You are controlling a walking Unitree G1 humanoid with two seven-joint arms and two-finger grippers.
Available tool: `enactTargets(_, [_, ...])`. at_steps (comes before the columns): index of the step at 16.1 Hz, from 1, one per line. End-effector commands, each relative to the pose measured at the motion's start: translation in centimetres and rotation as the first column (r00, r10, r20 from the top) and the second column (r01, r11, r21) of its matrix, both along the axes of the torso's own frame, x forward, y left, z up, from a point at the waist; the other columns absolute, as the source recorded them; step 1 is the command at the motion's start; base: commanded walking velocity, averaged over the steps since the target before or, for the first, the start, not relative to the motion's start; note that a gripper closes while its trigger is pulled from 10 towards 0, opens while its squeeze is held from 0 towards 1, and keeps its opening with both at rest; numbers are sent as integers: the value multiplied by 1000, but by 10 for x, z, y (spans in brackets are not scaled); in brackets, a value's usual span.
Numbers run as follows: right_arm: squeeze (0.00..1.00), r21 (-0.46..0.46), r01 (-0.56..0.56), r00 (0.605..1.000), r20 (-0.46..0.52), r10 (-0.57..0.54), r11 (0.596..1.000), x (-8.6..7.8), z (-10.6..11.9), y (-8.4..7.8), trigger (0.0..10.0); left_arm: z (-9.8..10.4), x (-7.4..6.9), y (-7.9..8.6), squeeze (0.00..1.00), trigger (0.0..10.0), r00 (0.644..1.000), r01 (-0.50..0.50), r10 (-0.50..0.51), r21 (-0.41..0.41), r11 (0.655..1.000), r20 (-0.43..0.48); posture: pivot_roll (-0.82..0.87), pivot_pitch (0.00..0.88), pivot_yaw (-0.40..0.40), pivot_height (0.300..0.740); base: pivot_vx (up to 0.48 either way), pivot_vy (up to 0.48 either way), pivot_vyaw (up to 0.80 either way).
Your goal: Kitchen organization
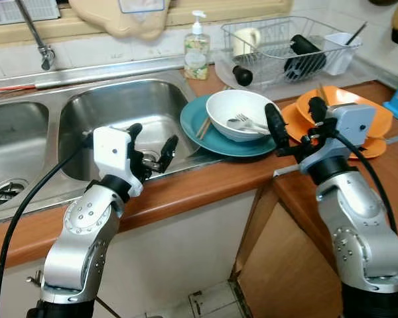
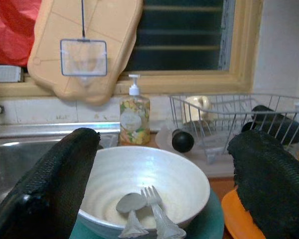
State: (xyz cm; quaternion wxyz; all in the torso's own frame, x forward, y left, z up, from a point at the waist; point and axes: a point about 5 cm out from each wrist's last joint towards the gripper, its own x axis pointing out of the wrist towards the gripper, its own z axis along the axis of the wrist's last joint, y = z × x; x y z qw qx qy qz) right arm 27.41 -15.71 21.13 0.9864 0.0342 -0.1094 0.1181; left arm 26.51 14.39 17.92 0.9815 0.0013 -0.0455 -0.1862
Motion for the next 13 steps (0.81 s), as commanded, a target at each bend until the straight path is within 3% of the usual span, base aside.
enactTargets(1, [0,7,6,1000,-22,-6,1000,3,0,-7,10000,1,-1,-4,0,10000,999,39,-39,-4,999,-7,-2,0,39,740,0,0,0])
enactTargets(3, [0,15,11,998,-66,-10,1000,6,-2,-23,10000,-1,-5,-12,0,10000,992,122,-122,-14,992,-23,-12,0,46,740,0,0,0])
enactTargets(5, [0,5,0,994,-109,0,1000,10,-5,-35,10000,-8,-12,-18,0,10000,968,246,-243,31,969,-62,-17,0,47,740,0,0,0])
enactTargets(13, [0,-17,3,985,-171,-6,1000,25,-17,-35,10000,-9,-19,-21,0,10000,944,325,-323,15,946,-75,-6,0,40,740,0,0,0])
